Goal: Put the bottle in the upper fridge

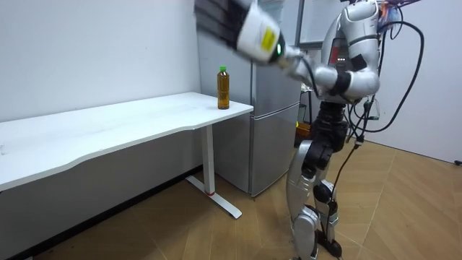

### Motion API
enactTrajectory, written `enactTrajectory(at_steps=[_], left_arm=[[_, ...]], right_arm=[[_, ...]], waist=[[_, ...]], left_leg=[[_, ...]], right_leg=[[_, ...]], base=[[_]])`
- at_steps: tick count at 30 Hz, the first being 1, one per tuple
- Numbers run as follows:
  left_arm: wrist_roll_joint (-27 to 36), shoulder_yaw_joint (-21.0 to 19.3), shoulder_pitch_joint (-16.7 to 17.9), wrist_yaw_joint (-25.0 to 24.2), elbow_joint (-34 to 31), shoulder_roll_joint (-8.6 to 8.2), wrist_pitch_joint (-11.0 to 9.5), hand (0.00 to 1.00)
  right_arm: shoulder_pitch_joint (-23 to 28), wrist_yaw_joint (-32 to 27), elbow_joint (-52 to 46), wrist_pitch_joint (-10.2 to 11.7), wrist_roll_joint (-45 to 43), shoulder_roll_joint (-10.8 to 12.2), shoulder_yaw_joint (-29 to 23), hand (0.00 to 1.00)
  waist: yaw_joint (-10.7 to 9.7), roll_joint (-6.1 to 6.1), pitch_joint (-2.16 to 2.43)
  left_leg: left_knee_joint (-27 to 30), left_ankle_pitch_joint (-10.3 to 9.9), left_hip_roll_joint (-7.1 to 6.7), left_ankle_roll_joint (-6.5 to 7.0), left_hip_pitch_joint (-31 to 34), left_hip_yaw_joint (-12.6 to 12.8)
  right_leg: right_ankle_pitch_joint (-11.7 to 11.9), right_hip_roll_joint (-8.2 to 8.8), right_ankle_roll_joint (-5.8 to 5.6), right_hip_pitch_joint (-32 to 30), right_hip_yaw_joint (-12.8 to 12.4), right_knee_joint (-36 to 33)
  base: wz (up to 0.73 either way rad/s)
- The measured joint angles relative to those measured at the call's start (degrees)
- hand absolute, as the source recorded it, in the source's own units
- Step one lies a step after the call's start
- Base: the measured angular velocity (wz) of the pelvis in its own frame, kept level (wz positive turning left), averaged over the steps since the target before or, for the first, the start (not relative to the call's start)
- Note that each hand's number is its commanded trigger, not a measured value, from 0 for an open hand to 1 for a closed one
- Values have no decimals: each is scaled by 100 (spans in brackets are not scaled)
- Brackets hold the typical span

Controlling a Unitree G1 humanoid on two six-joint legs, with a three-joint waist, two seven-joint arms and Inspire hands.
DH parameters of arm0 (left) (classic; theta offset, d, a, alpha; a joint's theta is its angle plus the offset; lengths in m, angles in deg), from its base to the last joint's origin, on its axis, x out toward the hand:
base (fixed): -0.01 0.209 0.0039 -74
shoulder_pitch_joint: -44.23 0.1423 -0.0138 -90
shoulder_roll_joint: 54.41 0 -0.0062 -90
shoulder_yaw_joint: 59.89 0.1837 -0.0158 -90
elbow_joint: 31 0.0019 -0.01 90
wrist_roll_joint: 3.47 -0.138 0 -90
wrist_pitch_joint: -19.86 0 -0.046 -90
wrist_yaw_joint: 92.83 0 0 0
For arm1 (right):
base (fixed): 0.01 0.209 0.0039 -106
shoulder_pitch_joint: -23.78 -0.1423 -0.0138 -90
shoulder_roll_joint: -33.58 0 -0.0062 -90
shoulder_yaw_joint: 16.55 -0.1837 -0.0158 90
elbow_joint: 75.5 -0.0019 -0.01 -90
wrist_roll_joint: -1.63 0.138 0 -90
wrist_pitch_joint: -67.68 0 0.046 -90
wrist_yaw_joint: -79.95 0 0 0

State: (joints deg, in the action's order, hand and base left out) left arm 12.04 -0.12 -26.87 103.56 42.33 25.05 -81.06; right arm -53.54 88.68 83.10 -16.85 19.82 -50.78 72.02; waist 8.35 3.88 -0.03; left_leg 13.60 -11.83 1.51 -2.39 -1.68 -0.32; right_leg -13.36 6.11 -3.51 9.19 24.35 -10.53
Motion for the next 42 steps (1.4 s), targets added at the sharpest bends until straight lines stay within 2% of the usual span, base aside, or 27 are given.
enactTrajectory(at_steps=[1, 3, 5, 6, 7, 9, 11, 14, 17, 23, 28, 30, 33, 36, 38, 40, 42], left_arm=[[34, 30, 75, 31, 194, -21, 0, 0], [151, 276, 243, 88, 1170, -30, -43, 0], [381, 514, 405, 87, 1826, -42, -35, 0], [454, 688, 535, 52, 2255, -39, -57, 0], [440, 763, 565, 12, 2550, -33, -88, 0], [403, 971, 577, -91, 3823, -37, -91, 0], [414, 1184, 594, -96, 4565, -34, -92, 0], [410, 1587, 633, -196, 5549, -35, -93, 0], [396, 1726, 632, -297, 6232, -35, -100, 0], [217, 2019, 561, -429, 7205, -21, -111, 0], [-137, 2243, 304, -515, 7719, -11, -39, 0], [-309, 2426, 203, -657, 7757, 4, -8, 0], [-639, 2602, 96, -875, 7756, 54, 4, 0], [-875, 2611, -38, -998, 7743, 104, 2, 0], [-1006, 2743, -92, -1079, 7749, 222, 2, 0], [-1020, 2807, -119, -1098, 7753, 257, 2, 0], [-1021, 2828, -166, -1158, 7773, 261, 2, 0]], right_arm=[[1, -3, -5, 0, 0, 15, 0, 0], [27, -6, -29, 2, 4, 63, -9, 0], [29, 9, -39, 2, 2, 75, -55, 0], [58, 20, -47, 1, -17, 96, -118, 0], [89, 23, -62, 1, -36, 102, -173, 0], [234, 30, -139, 10, -41, 118, -343, 0], [303, 36, -144, 14, -14, 123, -387, 0], [335, 74, -181, 40, -16, 123, -434, 0], [359, 73, -180, 135, -20, 131, -433, 0], [323, 77, -200, 251, -12, 129, -433, 0], [283, 81, -207, 271, -25, 127, -430, 0], [233, 133, -208, 279, -43, 127, -430, 0], [142, 209, -234, 319, -39, 150, -423, 0], [147, 255, -398, 323, -63, 161, -377, 0], [164, 302, -677, 326, -62, 149, -189, 0], [164, 341, -900, 322, -91, 149, -18, 0], [200, 401, -1432, 325, -132, 149, 94, 0]], waist=[[6, -34, -3], [7, -143, 0], [-4, -199, 5], [-5, -232, 24], [0, -234, 24], [-20, -272, 26], [-45, -311, 24], [-70, -315, 19], [-114, -330, 9], [-364, -311, 13], [-417, -311, 6], [-519, -321, 2], [-674, -348, -8], [-706, -383, -13], [-727, -420, -20], [-718, -453, -21], [-722, -476, -52]], left_leg=[[0, 0, 0, 0, 0, 0], [12, 0, 0, -1, 5, 1], [13, -2, -1, -3, 10, 26], [17, -3, -4, -3, 9, 28], [17, -3, -5, -3, 3, 28], [16, -4, -9, -2, -48, 32], [15, -7, -7, -5, -59, 24], [4, -13, -4, -5, -75, 41], [-6, -19, 14, -11, -90, 76], [-18, -19, 31, -12, -120, 223], [-24, -19, 78, -12, -147, 529], [-46, -19, 85, -12, -178, 631], [-100, -19, 85, -12, -210, 656], [-98, -19, 87, -12, -202, 669], [-98, -19, 94, -11, -195, 751], [-98, -19, 97, -11, -203, 804], [-98, -19, 97, -11, -200, 807]], right_leg=[[-7, 0, 0, -2, 1, 0], [-25, 1, 12, 3, -5, -8], [-28, 4, 16, 2, -18, 11], [-29, 3, 19, 6, -28, 31], [-29, 2, 19, 17, -33, 39], [-28, 4, 19, 59, -53, 75], [-30, 2, 19, 78, -49, 77], [-29, 1, 17, 76, -74, 69], [-26, -10, 22, 71, -110, 67], [-24, -12, 23, 58, -198, 53], [-25, -8, 28, -69, -423, -15], [-23, -7, 30, -103, -528, -34], [-24, -8, 29, -115, -603, -34], [-25, -9, 31, -189, -680, -37], [-20, -11, 32, -228, -737, -35], [-15, -10, 31, -227, -767, -41], [-3, -10, 32, -237, -782, -58]], base=[[0], [0], [-2], [-4], [0], [0], [2], [-1], [-6], [-8], [-23], [-24], [-10], [-15], [-16], [-8], [-5]])
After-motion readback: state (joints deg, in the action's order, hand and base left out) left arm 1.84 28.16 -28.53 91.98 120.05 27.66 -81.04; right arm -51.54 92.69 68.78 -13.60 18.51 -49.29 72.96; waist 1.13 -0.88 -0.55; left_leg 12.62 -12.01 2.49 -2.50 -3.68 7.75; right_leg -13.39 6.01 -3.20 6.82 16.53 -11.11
